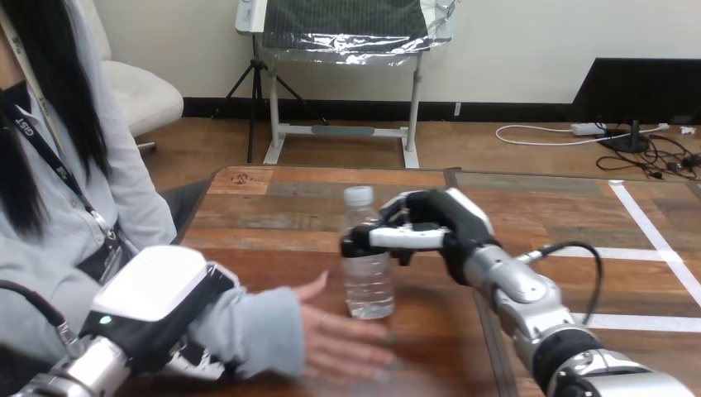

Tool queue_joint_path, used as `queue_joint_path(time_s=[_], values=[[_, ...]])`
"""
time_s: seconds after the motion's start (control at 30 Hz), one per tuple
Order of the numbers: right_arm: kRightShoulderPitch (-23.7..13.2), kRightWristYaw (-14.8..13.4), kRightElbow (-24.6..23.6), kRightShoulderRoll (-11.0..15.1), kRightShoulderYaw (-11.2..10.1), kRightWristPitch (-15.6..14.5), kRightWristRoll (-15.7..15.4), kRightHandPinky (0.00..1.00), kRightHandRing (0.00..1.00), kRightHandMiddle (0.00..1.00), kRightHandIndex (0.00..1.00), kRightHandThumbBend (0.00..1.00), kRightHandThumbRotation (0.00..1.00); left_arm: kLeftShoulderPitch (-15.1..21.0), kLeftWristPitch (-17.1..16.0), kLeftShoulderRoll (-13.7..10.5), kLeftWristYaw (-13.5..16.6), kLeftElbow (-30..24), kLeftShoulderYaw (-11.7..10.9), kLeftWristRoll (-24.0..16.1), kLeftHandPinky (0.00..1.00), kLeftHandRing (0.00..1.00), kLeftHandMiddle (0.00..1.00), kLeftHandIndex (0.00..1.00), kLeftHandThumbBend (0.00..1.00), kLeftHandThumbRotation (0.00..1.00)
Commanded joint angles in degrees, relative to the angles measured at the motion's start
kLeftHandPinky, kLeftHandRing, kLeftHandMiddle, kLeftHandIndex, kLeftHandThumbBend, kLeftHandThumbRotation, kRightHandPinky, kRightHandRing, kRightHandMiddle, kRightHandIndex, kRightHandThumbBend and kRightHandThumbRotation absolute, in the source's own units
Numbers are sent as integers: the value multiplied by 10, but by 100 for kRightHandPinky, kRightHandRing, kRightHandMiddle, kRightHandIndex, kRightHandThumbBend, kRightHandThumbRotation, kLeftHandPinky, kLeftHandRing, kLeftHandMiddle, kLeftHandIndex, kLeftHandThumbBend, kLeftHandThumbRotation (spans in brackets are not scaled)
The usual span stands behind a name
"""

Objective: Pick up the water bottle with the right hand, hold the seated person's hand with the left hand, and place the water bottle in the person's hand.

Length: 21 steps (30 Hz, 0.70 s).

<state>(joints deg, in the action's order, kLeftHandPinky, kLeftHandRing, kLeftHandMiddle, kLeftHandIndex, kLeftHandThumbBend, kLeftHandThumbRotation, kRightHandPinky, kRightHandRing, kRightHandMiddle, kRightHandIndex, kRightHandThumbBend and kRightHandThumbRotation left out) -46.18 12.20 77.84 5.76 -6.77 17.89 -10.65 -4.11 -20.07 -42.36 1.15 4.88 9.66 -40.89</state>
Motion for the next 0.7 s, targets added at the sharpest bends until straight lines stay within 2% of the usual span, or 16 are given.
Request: queue_joint_path(time_s=[0.0, 0.1, 0.2, 0.3, 0.4, 0.5, 0.6, 0.67], values=[[-51, 2, -5, -6, 10, 40, -7, 22, 25, 35, 36, 70, 0, 52, -2, 19, 4, -47, -12, 11, 27, 29, 34, 36, 82, 0], [-51, 2, -5, -9, 10, 38, -7, 22, 25, 34, 35, 71, 0, 57, 6, 24, -7, -49, -11, 9, 27, 29, 34, 37, 82, 0], [-49, 6, -5, -11, 11, 42, -6, 22, 25, 34, 34, 71, 0, 60, 4, 28, -2, -43, -10, 7, 27, 29, 34, 37, 81, 0], [-46, 17, -7, -14, 8, 42, 1, 22, 25, 34, 34, 71, 0, 69, -7, 34, 16, -26, -6, 2, 27, 29, 34, 36, 82, 0], [-42, 21, -10, -15, 11, 52, 0, 22, 26, 34, 34, 71, 0, 74, -9, 38, 14, -16, -4, 6, 26, 28, 34, 35, 83, 0], [-38, 34, -11, -16, 9, 60, 5, 22, 25, 33, 34, 72, 0, 82, -10, 42, 16, -4, -1, 4, 26, 28, 33, 35, 83, 0], [-35, 41, -11, -17, 9, 60, 6, 21, 25, 33, 34, 72, 0, 84, -3, 46, 5, -3, 0, 8, 25, 28, 34, 35, 83, 0], [-31, 54, -13, -17, 6, 70, 11, 21, 24, 32, 34, 72, 0, 89, -17, 47, 14, 9, 1, 10, 25, 28, 34, 35, 83, 0]])
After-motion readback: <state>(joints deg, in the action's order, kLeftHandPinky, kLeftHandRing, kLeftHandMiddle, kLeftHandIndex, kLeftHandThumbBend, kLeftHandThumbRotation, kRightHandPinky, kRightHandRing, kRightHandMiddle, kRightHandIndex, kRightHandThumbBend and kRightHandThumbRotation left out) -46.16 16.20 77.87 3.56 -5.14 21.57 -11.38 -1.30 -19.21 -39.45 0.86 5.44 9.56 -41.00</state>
